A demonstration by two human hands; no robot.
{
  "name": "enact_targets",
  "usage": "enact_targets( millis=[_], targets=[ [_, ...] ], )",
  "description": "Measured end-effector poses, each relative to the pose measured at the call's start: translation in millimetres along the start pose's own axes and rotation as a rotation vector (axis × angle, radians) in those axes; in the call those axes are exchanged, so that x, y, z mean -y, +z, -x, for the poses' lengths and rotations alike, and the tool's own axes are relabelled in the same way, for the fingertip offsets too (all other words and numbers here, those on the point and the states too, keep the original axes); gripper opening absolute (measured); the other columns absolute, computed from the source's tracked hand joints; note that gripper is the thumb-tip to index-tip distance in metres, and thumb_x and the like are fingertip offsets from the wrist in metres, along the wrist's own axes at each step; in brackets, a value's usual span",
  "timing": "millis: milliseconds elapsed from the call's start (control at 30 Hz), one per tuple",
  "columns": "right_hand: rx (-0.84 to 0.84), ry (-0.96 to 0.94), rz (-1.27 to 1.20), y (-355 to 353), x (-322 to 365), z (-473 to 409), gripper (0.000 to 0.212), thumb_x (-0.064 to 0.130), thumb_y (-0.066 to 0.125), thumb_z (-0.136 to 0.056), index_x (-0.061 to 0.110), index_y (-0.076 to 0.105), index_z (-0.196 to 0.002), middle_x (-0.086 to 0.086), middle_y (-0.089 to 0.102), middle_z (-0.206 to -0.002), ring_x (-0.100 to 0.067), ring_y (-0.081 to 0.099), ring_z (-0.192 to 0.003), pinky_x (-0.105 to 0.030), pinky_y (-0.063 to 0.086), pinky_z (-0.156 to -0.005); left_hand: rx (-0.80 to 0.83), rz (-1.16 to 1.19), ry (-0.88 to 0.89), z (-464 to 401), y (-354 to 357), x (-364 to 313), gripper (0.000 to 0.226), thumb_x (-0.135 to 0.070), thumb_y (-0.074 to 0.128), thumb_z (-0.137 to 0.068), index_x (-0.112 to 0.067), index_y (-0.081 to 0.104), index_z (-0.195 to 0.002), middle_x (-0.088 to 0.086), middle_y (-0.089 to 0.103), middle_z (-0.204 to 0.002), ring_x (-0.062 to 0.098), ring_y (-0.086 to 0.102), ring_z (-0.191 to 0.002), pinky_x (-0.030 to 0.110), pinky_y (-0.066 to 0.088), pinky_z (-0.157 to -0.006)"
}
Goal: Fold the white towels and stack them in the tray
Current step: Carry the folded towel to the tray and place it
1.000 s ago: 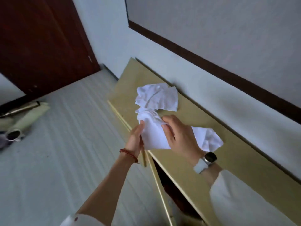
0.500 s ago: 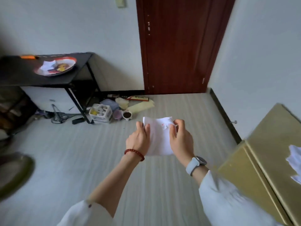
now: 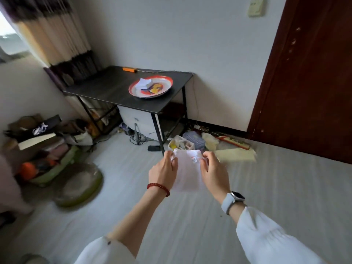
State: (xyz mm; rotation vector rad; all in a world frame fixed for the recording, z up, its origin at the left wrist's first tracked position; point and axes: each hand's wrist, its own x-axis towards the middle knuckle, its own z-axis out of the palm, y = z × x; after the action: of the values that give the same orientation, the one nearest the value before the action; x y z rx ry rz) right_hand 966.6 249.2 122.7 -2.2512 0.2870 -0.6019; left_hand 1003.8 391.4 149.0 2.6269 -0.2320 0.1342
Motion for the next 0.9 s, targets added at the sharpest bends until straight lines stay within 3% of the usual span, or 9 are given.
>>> enact_targets(
  millis=[100,267,467,600,733,800,900],
  targets=[
    [0.053,-0.052,-0.014,41,13,-72,0.013,0.011,0.054,-0.090,0.000,0.059,-0.097,-0.014,0.066,-0.088,-0.031,0.061,-0.080,-0.022,0.023,-0.061,-0.054,0.005,-0.081,-71,-10,22,0.028,-0.029,0.032,-0.098,-0.013,0.042,-0.119,0.018,0.065,-0.097,0.039,0.059,-0.088,0.037,0.041,-0.071],
    [0.141,-0.089,-0.107,133,32,-177,0.013,0.014,0.053,-0.091,0.004,0.058,-0.099,-0.012,0.067,-0.087,-0.032,0.062,-0.078,-0.029,0.036,-0.061,-0.120,0.032,-0.196,-181,-13,79,0.027,-0.029,0.032,-0.099,-0.011,0.042,-0.116,0.019,0.066,-0.092,0.038,0.060,-0.085,0.037,0.041,-0.069],
    [0.190,-0.075,-0.183,276,65,-310,0.017,0.021,0.049,-0.094,0.008,0.056,-0.102,-0.009,0.066,-0.088,-0.033,0.059,-0.083,-0.029,0.031,-0.061,-0.139,0.149,-0.308,-345,-15,178,0.025,-0.030,0.033,-0.098,-0.008,0.041,-0.108,0.020,0.063,-0.086,0.039,0.059,-0.080,0.041,0.045,-0.068],
    [0.225,-0.028,-0.203,367,97,-406,0.015,0.021,0.048,-0.094,0.009,0.054,-0.101,0.000,0.059,-0.080,-0.032,0.059,-0.081,-0.029,0.033,-0.061,-0.074,0.217,-0.325,-475,-32,242,0.025,-0.031,0.036,-0.098,-0.008,0.042,-0.104,0.019,0.061,-0.088,0.037,0.056,-0.084,0.038,0.042,-0.068],
    [0.229,0.028,-0.193,424,116,-491,0.017,0.023,0.047,-0.095,0.011,0.054,-0.105,0.000,0.060,-0.082,-0.028,0.060,-0.083,-0.027,0.036,-0.065,0.004,0.285,-0.331,-590,-45,275,0.017,-0.033,0.039,-0.097,-0.016,0.041,-0.094,0.007,0.056,-0.084,0.028,0.050,-0.079,0.030,0.035,-0.066],
    [0.228,0.049,-0.191,448,118,-532,0.019,0.023,0.045,-0.095,0.012,0.053,-0.109,0.001,0.060,-0.082,-0.025,0.061,-0.082,-0.027,0.038,-0.064,0.051,0.328,-0.329,-641,-42,287,0.016,-0.033,0.040,-0.096,-0.017,0.043,-0.094,0.004,0.057,-0.085,0.025,0.051,-0.079,0.030,0.039,-0.067],
    [0.224,0.073,-0.193,489,119,-593,0.020,0.022,0.044,-0.096,0.013,0.051,-0.111,0.001,0.058,-0.084,-0.023,0.060,-0.083,-0.039,0.049,-0.069,0.121,0.389,-0.317,-716,-31,306,0.016,-0.032,0.041,-0.096,-0.017,0.045,-0.098,0.006,0.060,-0.090,0.028,0.057,-0.083,0.037,0.047,-0.071]
  ],
)
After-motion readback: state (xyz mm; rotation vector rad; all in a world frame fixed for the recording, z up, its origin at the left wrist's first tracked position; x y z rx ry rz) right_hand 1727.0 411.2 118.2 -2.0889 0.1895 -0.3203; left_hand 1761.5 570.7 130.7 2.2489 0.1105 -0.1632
